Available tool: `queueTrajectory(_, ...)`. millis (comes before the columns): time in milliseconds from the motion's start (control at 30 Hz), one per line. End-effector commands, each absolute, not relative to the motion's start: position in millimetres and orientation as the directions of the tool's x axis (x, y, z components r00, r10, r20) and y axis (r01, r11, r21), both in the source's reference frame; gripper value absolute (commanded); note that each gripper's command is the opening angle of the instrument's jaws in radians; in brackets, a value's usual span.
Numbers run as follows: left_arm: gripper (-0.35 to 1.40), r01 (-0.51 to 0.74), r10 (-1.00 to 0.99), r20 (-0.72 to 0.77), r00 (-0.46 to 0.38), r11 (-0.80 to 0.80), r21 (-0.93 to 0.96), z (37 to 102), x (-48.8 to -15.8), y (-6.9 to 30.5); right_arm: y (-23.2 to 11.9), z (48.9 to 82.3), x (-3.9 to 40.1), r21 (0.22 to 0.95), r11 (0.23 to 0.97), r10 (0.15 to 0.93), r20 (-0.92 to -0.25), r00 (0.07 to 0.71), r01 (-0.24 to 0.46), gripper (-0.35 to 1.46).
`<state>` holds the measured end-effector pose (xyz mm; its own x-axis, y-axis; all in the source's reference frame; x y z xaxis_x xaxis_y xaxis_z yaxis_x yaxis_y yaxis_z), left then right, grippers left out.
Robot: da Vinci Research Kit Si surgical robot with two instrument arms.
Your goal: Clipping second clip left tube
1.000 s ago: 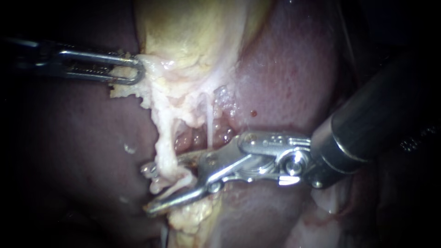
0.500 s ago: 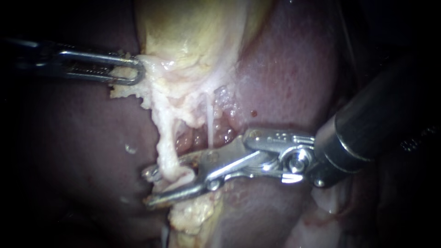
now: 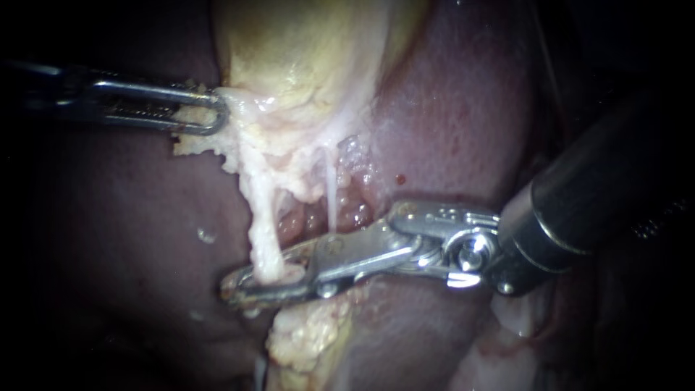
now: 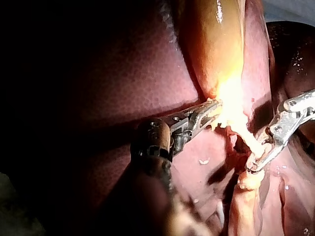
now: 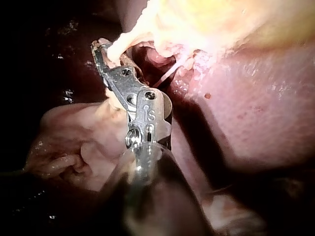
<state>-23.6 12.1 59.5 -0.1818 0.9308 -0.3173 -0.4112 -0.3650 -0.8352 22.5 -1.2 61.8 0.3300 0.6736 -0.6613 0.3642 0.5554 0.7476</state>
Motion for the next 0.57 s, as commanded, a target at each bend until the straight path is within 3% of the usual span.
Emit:
queueTrajectory(33,-0.35,-0.411,0.931,-0.317,-0.182,-0.365,-0.835,59.5,-23.6,12.1,-1.1,61.9,22.5,0.748,0.553,0.674,-0.660,0.331,0.366,-0.35)
queueTrajectory(567,-0.35,-0.411,0.931,-0.317,-0.182,-0.365,-0.835,59.6,-23.5,12.2,-1.2,63.1,22.3,0.767,0.531,0.690,-0.638,0.342,0.360,-0.35)
